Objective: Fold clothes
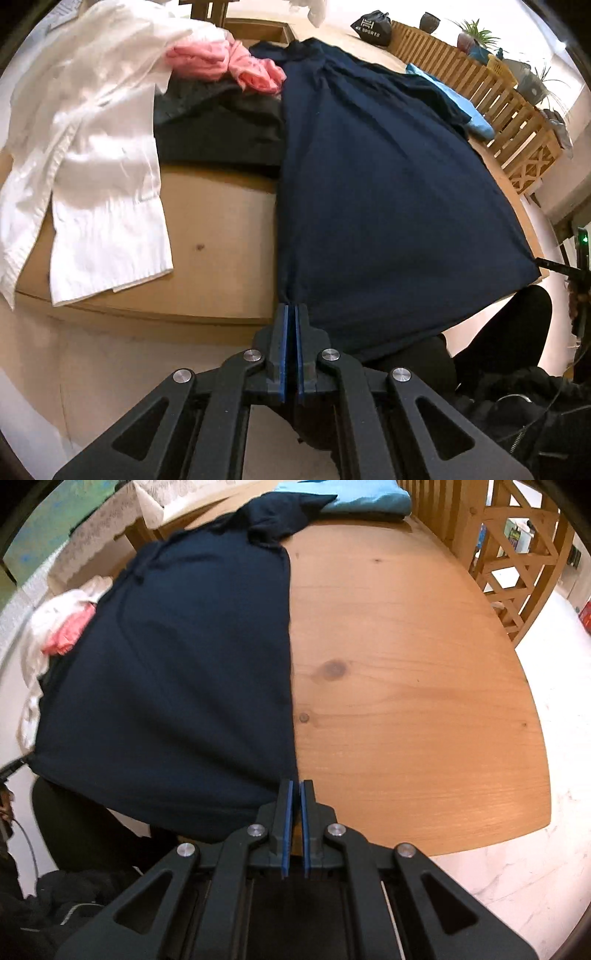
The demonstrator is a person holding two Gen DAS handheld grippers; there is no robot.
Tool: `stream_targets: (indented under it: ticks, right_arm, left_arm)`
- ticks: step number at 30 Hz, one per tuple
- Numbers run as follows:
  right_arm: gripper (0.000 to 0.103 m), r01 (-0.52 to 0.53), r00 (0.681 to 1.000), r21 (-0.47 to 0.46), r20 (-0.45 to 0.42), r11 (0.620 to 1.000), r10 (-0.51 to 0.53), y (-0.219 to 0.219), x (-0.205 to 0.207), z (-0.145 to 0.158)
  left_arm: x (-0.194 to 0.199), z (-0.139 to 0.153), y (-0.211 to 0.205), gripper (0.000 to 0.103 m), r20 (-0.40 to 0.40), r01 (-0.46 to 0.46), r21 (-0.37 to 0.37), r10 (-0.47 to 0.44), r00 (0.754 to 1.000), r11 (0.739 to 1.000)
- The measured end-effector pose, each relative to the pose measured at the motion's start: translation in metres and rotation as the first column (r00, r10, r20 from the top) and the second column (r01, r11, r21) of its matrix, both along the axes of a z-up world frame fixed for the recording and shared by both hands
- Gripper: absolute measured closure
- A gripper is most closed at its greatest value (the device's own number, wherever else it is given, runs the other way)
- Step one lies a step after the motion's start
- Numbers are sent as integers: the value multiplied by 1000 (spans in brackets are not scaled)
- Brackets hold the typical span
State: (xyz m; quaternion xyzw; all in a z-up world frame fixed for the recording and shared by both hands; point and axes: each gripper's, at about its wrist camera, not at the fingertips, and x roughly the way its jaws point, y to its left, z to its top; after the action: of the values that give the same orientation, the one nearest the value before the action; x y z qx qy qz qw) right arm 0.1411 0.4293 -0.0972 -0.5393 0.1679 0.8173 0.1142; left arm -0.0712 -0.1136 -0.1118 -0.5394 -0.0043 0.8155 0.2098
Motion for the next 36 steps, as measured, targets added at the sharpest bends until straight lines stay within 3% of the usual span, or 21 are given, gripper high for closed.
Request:
stream_targets:
  ticks: [3, 6, 8, 10, 12, 16, 21, 24, 30, 34, 36]
  right_arm:
    - [98, 3, 1000, 21, 8, 1000, -3, -2, 4, 5]
    - [92, 20, 1000, 2, 4, 1000, -20, 0, 10, 9]
    - [73, 29, 1000, -18, 2, 999, -29, 2, 15, 11]
    - [67, 30, 1000, -32, 0, 999, -30, 2, 20, 11]
    - [67, 30, 1000, -54, -7, 998, -31, 0, 22, 13]
    - [66, 36, 999, -101, -7, 994, -37, -2, 22, 14]
    - [66, 24, 1000, -100, 17, 995, -22, -8, 14, 9]
    - [66, 31, 999, -128, 11, 991, -30, -7, 10, 5]
    - [66, -21, 1000, -81, 15, 996, 22, -15, -3, 4]
    - [67, -80, 996, -34, 26, 996, 80, -30, -15, 2]
    - [72, -115, 993, -15, 30, 993, 115, -37, -19, 1]
  left_arm:
    - [4, 4, -3, 96, -5, 8, 6, -8, 1000, 1000]
    - [6, 6, -9, 85, -1, -4, 11, 4, 1000, 1000]
    - [7, 5, -11, 83, 16, -14, 49, 13, 1000, 999]
    - [9, 1, -11, 78, 35, -18, 71, 15, 999, 997]
    - [6, -6, -12, 73, 74, -23, 102, 16, 997, 994]
    - [3, -19, -8, 73, 130, -26, 163, 5, 992, 986]
    - [0, -23, -1, 73, 154, -11, 187, -18, 988, 982]
    - [-2, -25, 3, 67, 164, -4, 196, -29, 986, 981]
    - [-3, -26, 12, 69, 174, 7, 193, -41, 984, 981]
    - [-1, -26, 13, 96, 175, 7, 186, -40, 984, 983]
    - [-1, -26, 12, 98, 172, 5, 192, -39, 984, 981]
